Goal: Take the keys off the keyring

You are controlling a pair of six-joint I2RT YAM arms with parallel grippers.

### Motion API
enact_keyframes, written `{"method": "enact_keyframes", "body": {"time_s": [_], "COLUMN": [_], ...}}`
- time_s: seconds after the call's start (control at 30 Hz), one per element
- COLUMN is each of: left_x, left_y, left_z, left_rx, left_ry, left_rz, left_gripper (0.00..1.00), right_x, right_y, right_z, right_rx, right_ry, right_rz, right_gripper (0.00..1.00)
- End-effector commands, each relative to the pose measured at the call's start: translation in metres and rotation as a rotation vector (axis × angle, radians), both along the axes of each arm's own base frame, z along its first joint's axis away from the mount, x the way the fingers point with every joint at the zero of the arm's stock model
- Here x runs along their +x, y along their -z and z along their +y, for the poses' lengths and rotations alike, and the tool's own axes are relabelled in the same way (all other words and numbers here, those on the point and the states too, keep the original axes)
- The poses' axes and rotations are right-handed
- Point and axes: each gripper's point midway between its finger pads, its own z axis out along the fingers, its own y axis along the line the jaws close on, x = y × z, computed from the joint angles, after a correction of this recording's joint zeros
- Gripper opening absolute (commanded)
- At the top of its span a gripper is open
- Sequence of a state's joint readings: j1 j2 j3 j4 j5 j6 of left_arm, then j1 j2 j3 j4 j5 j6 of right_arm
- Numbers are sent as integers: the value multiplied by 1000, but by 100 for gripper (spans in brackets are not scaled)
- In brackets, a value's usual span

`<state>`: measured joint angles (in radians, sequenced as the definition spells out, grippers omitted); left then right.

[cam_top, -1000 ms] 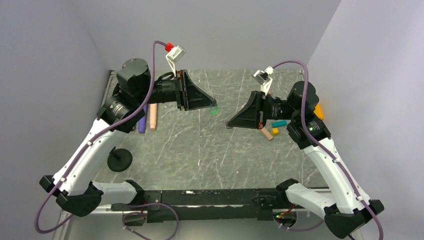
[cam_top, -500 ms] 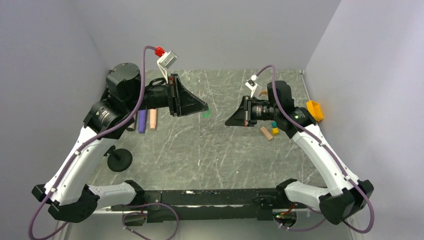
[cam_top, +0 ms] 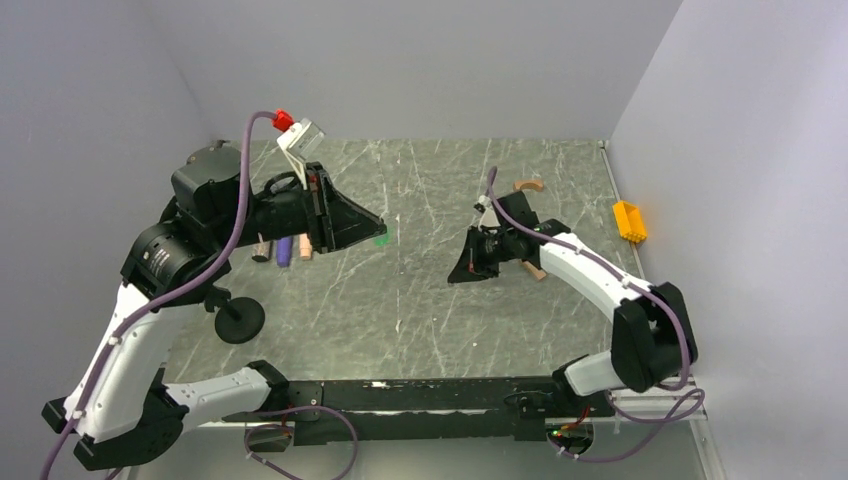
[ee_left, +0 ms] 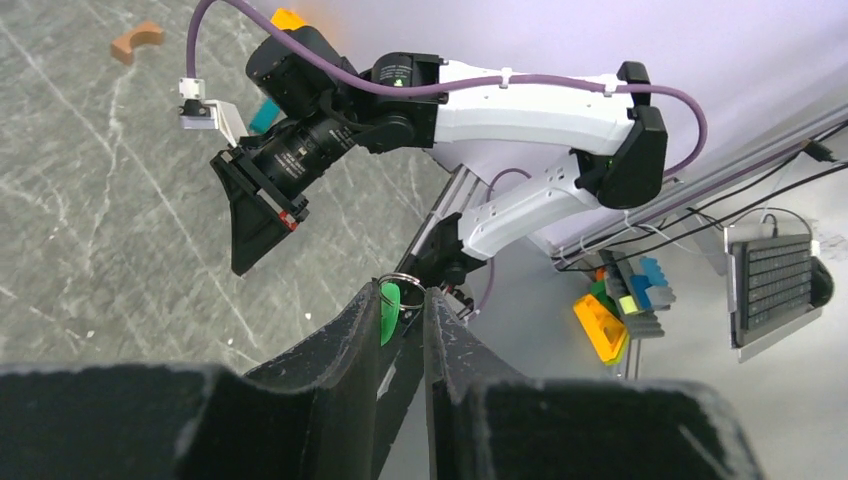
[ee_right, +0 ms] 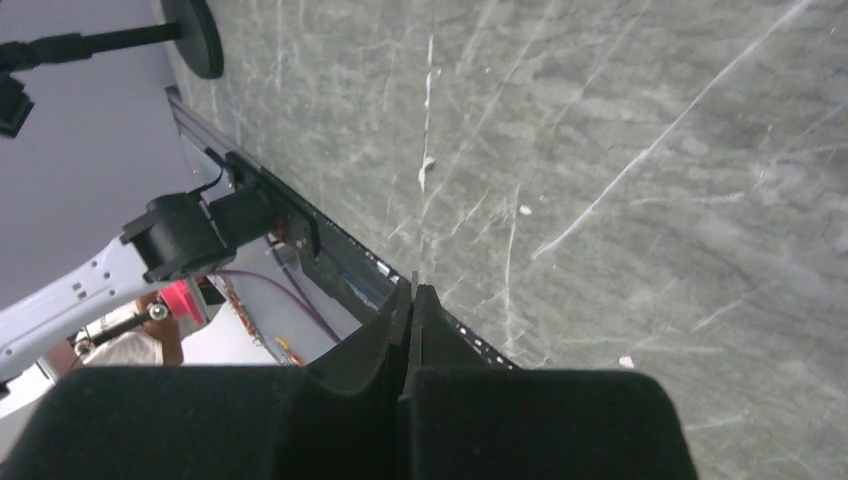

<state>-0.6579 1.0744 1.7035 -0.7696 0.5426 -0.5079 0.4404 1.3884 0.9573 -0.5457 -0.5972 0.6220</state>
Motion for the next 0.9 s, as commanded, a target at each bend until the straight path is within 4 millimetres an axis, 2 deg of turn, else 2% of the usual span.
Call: {"method": "enact_keyframes", "body": {"time_s": [0.0,0.3,0.47,0.53,0.77,0.87], "left_x": [-2,-6,-6,-6,-6,-5], "left_y": [-2,2,5,7,12,13], "left_z": [14,25,30,32,35,33], "left_rx": [37,69,93,99,109,109], "left_ry": [-51,-82,-100,-106,-118,-119], "left_rz": [-42,-56,-52,-55,-43,-35], "left_gripper": [0,0,0,0,0,0], "right_x": [29,74,93,97,101,98], "right_y": [3,25,23,22,20,18], "right_z": [15,46,59,63,61,59], "right_rx": [48,82,90,89,66,60], "right_ry": [31,27,16,14,16,12], "right_rz": [-61,13,23,20,8,-1], "right_gripper": [0,0,0,5,43,48]}}
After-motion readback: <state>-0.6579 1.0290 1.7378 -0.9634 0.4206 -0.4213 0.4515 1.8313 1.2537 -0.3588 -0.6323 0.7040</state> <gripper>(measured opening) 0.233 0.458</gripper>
